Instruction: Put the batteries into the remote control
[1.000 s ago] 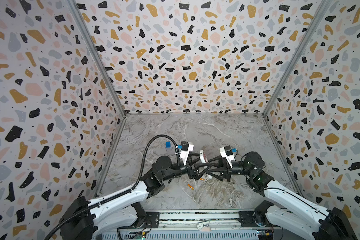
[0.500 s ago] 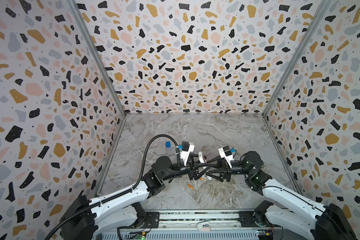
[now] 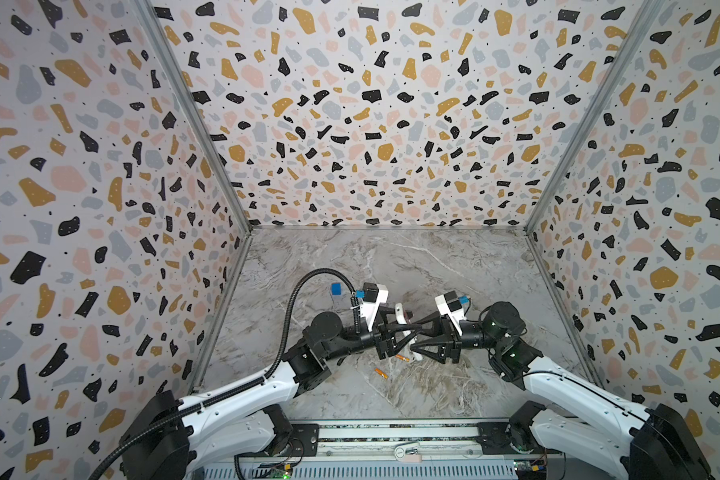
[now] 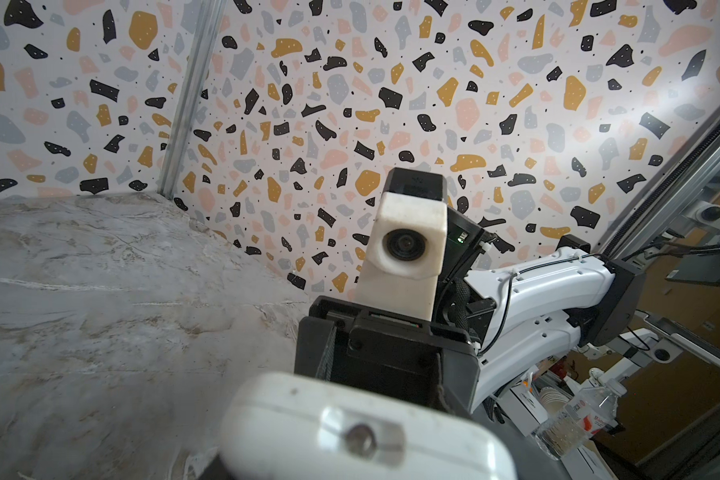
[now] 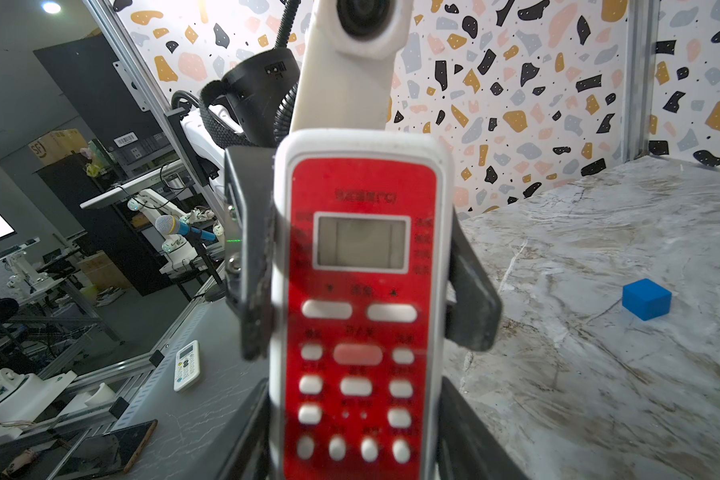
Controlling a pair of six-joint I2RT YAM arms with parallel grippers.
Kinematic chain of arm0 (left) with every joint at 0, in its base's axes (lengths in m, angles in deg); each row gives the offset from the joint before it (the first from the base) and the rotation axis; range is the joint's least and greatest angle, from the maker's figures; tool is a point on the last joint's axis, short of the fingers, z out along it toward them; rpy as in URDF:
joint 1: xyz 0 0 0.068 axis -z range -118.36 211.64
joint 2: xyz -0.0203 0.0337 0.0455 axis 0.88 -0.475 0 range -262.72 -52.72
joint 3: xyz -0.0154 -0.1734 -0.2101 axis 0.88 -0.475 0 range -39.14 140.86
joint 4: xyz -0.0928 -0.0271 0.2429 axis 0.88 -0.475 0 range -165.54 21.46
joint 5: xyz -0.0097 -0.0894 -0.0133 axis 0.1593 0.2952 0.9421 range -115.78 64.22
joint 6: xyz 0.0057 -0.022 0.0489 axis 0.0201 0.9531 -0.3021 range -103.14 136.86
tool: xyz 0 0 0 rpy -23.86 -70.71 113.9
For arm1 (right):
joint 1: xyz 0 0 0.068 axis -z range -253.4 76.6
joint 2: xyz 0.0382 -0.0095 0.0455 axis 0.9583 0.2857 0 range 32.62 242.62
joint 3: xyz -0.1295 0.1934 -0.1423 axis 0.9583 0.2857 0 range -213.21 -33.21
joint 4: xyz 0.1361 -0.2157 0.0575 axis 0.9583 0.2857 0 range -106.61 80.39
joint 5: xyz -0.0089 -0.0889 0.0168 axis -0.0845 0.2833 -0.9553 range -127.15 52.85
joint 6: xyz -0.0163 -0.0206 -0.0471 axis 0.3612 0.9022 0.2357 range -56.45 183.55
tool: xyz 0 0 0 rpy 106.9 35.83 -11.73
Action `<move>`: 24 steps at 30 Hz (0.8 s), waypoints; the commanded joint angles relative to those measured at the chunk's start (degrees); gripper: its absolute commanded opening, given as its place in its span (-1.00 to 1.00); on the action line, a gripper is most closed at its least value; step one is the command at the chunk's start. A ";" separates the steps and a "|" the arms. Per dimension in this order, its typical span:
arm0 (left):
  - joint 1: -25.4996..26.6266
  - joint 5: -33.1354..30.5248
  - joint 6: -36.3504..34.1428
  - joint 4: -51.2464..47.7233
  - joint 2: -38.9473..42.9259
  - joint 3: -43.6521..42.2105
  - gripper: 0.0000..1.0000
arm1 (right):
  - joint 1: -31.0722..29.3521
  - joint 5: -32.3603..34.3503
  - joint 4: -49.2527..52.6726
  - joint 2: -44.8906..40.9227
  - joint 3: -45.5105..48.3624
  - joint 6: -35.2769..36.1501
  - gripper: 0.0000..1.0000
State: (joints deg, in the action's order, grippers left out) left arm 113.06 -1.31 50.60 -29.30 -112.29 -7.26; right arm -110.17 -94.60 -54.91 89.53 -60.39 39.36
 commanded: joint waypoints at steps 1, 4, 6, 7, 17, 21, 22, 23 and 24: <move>0.46 1.10 2.55 4.52 0.35 0.49 -0.65 | -0.73 1.02 0.04 -0.10 -2.97 2.71 -0.08; 0.48 -1.80 2.71 1.38 0.36 1.23 -0.89 | -0.69 3.98 3.10 -0.70 -3.30 4.37 0.35; 0.46 -5.73 3.31 -2.34 0.42 2.38 -1.00 | -0.74 6.70 6.00 -1.30 -3.73 5.80 0.55; 0.47 -8.69 3.87 -5.42 0.38 3.38 -1.00 | -0.73 8.10 7.44 -1.52 -3.91 6.48 0.62; 0.48 -24.88 16.01 -19.80 -2.95 8.18 -1.00 | -0.95 22.86 16.54 -3.86 -4.54 10.41 0.87; 0.46 -27.34 23.23 -17.28 -3.90 6.78 -1.00 | -2.13 29.06 19.61 -3.65 -5.18 12.16 0.83; 0.48 -27.70 24.52 -16.49 -4.04 6.55 -1.00 | -2.47 30.13 19.92 -3.57 -5.34 12.34 0.81; 0.44 -27.76 25.83 -15.38 -4.06 6.17 -1.00 | -2.89 31.22 20.16 -3.56 -5.43 12.76 0.77; 0.44 -27.81 26.66 -14.70 -4.14 6.03 -1.00 | -3.26 32.19 20.22 -3.54 -5.51 12.93 0.75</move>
State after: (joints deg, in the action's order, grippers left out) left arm 113.45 -26.34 71.01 -47.90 -116.60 -0.55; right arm -112.36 -68.22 -37.12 86.55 -63.02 50.18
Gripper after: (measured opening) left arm 0.567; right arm 0.881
